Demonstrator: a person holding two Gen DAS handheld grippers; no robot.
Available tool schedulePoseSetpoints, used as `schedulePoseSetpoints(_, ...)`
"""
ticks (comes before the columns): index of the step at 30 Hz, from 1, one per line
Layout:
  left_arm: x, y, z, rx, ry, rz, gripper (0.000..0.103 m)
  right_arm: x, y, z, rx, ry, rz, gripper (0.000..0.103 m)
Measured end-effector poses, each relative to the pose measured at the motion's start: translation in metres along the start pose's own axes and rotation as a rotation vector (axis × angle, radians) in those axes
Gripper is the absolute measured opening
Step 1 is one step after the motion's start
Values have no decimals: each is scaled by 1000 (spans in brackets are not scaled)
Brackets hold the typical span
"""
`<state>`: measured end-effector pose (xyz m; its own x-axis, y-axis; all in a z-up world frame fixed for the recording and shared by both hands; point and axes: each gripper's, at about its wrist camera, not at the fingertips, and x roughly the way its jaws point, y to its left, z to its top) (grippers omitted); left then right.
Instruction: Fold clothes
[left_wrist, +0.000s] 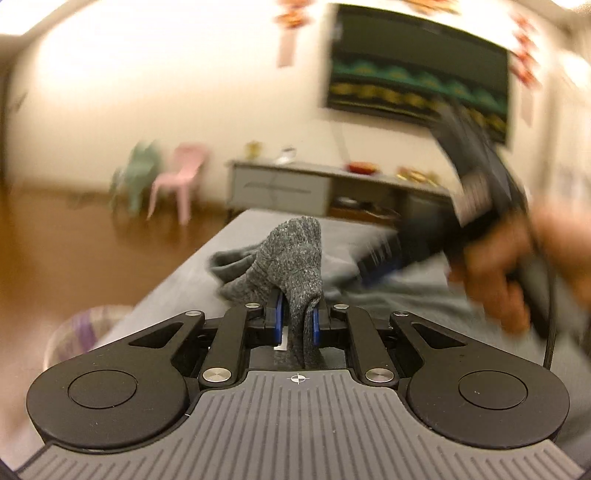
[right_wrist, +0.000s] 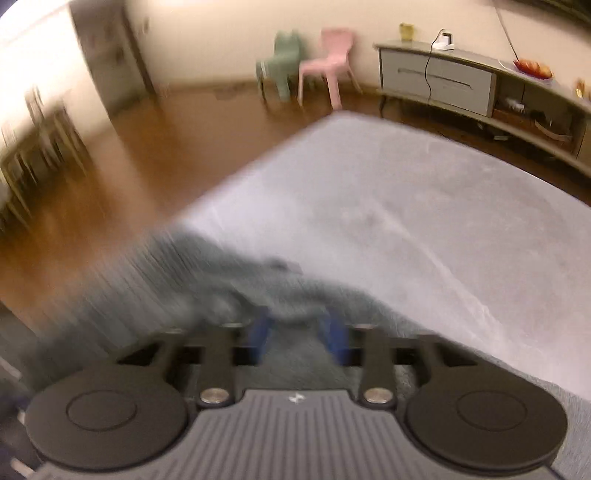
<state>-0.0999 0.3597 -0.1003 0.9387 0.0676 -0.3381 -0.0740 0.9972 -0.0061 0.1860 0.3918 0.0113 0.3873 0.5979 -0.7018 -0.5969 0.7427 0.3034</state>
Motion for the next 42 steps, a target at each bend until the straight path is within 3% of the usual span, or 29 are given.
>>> schedulePoseSetpoints(3,1,-27,-4,129,5,-25,1,-3,14,15,-59,24,142,100)
schedulePoseSetpoints(5,4,-37,-7,164,13,-36,1,14,37,18,-175,106,153,101)
schedulePoseSetpoints(7,4,-43,-9,180,19,-45,0,53,59,10,-308,218,66,97)
schedulePoseSetpoints(8,5,-45,-10,187,27,-45,0,67,63,5,-346,245,19,65)
schedulePoseSetpoints(9,5,-46,-10,197,31,-41,0,81,65,0,-380,268,-29,26)
schedulePoseSetpoints(11,5,-47,-12,218,36,-30,0,85,55,-3,-382,216,-80,28)
schedulePoseSetpoints(13,-3,-48,-11,223,19,-54,0,62,32,-11,-282,134,-57,27)
schedulePoseSetpoints(16,-18,-53,-7,217,-7,-173,0,16,-13,-36,-76,26,-23,27)
schedulePoseSetpoints(20,-4,-66,-13,133,135,-418,0,13,-93,-98,217,23,0,27)
schedulePoseSetpoints(24,19,-72,-28,67,270,-453,1,34,-132,-137,340,11,28,30)
schedulePoseSetpoints(26,17,-67,-27,45,282,-455,5,41,-134,-144,334,0,33,32)
schedulePoseSetpoints(28,10,-57,-25,32,285,-463,10,46,-133,-147,299,5,15,41)
schedulePoseSetpoints(30,2,-50,-18,36,278,-468,13,39,-128,-148,263,-1,-47,57)
schedulePoseSetpoints(31,-2,-44,-15,36,268,-468,14,35,-127,-149,243,-20,-90,58)
schedulePoseSetpoints(35,-22,-8,-2,-54,225,-446,14,18,-122,-147,162,-113,-238,56)
schedulePoseSetpoints(36,-23,4,0,-109,214,-440,15,8,-109,-143,137,-139,-248,50)
schedulePoseSetpoints(39,-15,25,5,-240,198,-401,15,15,-86,-115,43,-190,-244,45)
schedulePoseSetpoints(41,-6,21,8,-250,210,-389,15,30,-75,-107,-36,-192,-216,41)
schedulePoseSetpoints(42,-1,13,9,-225,222,-399,16,45,-73,-103,-60,-128,-236,38)
